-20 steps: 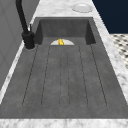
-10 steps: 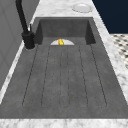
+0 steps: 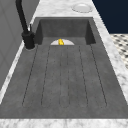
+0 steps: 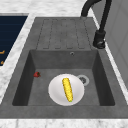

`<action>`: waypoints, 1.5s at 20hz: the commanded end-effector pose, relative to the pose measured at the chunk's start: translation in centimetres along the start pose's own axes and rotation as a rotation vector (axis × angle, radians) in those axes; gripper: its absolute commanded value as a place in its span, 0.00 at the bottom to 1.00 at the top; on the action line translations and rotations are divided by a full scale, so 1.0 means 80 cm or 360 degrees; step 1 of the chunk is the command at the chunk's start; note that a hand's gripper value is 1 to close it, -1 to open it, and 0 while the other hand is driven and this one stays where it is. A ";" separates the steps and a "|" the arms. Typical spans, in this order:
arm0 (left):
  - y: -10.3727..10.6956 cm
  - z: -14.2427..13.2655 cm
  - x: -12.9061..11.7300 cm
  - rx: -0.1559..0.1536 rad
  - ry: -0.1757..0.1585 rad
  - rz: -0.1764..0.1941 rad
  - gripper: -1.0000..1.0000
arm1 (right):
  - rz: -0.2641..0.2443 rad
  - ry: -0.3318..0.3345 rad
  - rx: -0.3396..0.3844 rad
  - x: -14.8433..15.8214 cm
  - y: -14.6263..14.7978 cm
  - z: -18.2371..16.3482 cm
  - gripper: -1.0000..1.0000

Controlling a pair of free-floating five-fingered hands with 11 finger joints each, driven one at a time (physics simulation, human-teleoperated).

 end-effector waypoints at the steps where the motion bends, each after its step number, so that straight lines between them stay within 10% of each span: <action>1: -0.024 -0.021 0.018 0.0077 0.0035 0.0113 0.00 | 0.0000 0.0000 0.0000 0.000 0.000 0.000 0.50; 17: -0.097 -0.116 0.133 0.0072 0.0107 0.0017 0.00 | 0.0000 0.0000 0.0000 0.000 0.000 0.000 0.50; 30: -0.113 -0.126 0.135 0.0144 0.0142 0.0304 0.00 | 0.0000 0.0000 0.0000 0.000 0.000 0.000 0.50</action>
